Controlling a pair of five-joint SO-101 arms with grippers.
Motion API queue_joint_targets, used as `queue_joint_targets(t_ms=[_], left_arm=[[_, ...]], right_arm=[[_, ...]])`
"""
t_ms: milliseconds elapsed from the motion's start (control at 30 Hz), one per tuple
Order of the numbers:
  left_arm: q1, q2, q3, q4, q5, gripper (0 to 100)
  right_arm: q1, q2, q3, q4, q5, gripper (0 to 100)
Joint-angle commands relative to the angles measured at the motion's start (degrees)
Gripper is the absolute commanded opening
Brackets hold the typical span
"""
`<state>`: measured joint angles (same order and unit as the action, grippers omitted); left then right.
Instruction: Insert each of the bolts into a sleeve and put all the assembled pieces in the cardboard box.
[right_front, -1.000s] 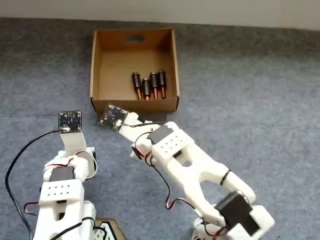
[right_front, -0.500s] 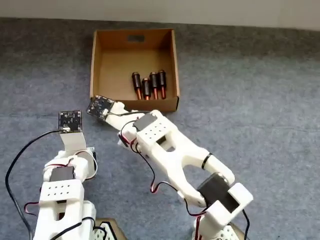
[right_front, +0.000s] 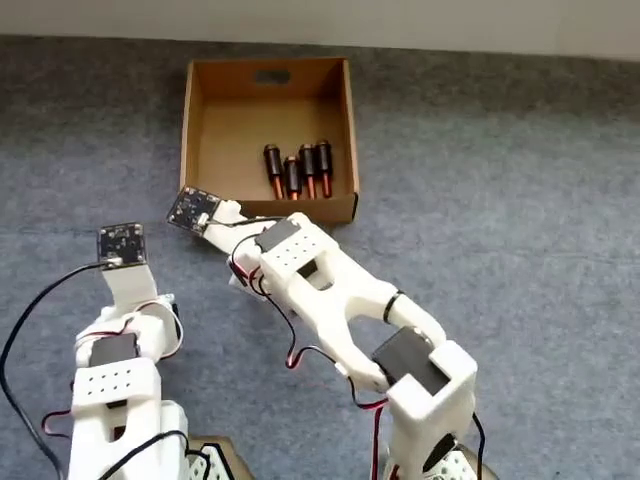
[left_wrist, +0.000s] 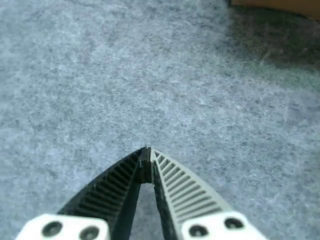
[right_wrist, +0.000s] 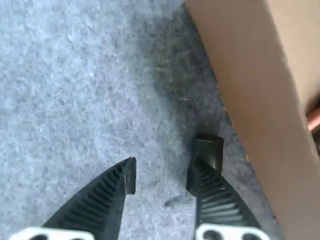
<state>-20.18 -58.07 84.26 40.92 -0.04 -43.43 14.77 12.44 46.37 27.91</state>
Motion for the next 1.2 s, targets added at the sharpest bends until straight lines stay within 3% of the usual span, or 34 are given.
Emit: queue_joint_targets(t_ms=[0, 200, 833, 1033, 1167], left_arm=[[-2.42, -0.66, -2.51, -0.7, 0.18, 1], [-8.22, -0.66, -3.74, -0.79, 7.38, 1], [-7.52, -0.66, -3.56, -0.79, 7.47, 1], [-6.11, -0.66, -3.38, -0.79, 7.38, 1], [-6.11, -0.66, -3.38, -0.79, 7.38, 1]], right_arm=[[-0.04, -0.31, -3.03, -0.84, 1.05, 17.0], [-0.04, -0.22, -2.95, -0.92, 1.05, 17.0], [1.98, 6.46, -3.12, -0.66, 4.48, 16.3], [0.66, 0.57, -2.51, 1.54, 4.4, 0.4], [1.1, -4.44, -3.03, 4.26, 4.4, 4.3]])
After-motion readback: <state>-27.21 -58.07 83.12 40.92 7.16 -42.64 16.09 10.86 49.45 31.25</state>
